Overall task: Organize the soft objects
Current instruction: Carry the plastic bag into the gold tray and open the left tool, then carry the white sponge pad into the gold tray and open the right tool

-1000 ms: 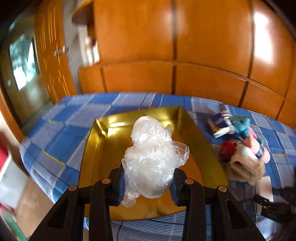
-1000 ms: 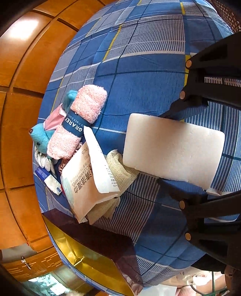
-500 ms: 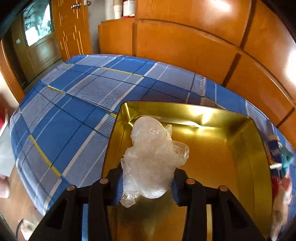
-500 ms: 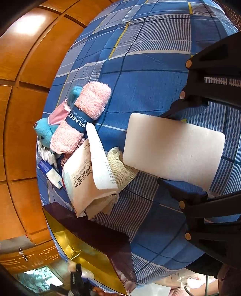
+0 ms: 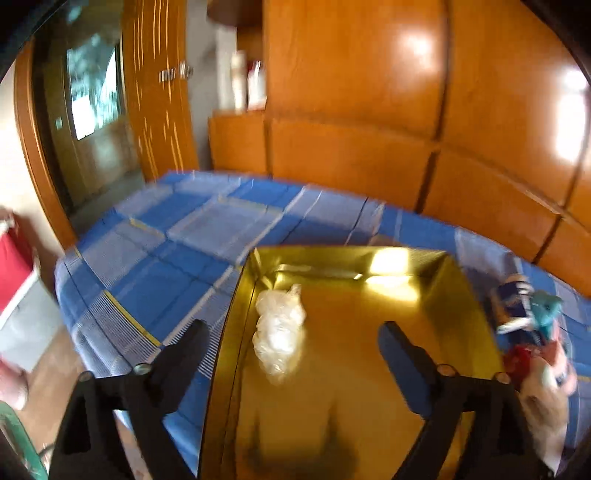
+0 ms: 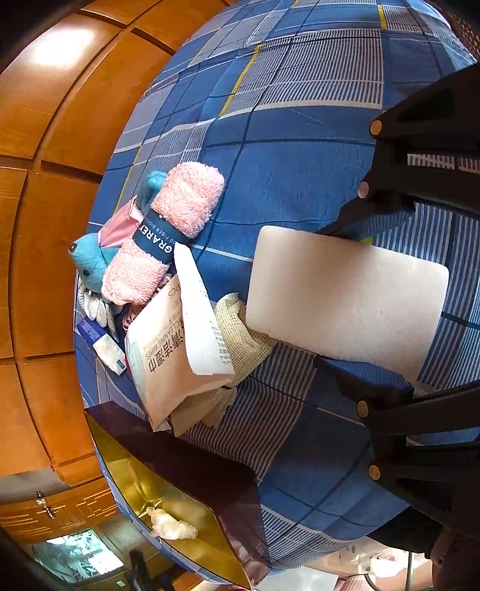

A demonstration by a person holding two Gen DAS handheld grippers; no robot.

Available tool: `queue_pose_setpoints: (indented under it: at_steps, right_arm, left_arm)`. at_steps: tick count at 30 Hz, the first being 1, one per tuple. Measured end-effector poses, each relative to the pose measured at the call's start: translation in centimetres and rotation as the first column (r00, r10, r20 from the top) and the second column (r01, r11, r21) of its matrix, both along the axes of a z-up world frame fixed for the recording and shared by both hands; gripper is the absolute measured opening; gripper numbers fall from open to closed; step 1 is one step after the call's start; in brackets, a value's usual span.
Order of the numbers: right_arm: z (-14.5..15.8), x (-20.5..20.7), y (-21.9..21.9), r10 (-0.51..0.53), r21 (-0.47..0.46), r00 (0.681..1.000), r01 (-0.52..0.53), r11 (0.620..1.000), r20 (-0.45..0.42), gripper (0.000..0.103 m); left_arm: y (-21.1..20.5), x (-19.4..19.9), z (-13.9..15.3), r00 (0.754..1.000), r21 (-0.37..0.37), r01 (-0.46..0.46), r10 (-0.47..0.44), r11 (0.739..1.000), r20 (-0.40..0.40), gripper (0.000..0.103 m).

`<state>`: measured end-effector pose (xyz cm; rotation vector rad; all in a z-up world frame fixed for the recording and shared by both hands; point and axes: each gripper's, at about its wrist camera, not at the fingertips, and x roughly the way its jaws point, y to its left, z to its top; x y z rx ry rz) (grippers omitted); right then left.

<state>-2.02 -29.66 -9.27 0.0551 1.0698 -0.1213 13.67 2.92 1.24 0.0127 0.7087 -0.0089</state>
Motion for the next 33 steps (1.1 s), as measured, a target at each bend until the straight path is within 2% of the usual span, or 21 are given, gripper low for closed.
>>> queue_pose_setpoints:
  at_steps: [4,13,26,33]
  right_arm:
    - [0.1,-0.1,0.0,-0.001,0.000,1.000,0.001,1.000,0.005,0.060]
    - [0.8,-0.5,-0.2,-0.024,0.024,0.999,0.023,0.999,0.042,0.058]
    - [5.6,-1.1,0.5,-0.012,0.001,0.986,0.012,1.000,0.168,0.058]
    - [8.4,0.8,1.9,0.050,0.039,0.978,-0.059,0.997,0.203,0.058]
  left_arm:
    - [-1.8,-4.8,2.2,0.995,0.029,0.051,-0.053,0.998,0.090,0.102]
    - [-3.7,-9.1,3.3,0.990,0.069,0.085,-0.092,0.994,0.107,0.102]
    - [-3.5,-9.9,2.1,0.993,0.059,0.086,-0.090,0.995,0.079,0.102]
    - [-2.9,-9.6,1.0,0.995,0.038,0.084,-0.086,0.996,0.046,0.102]
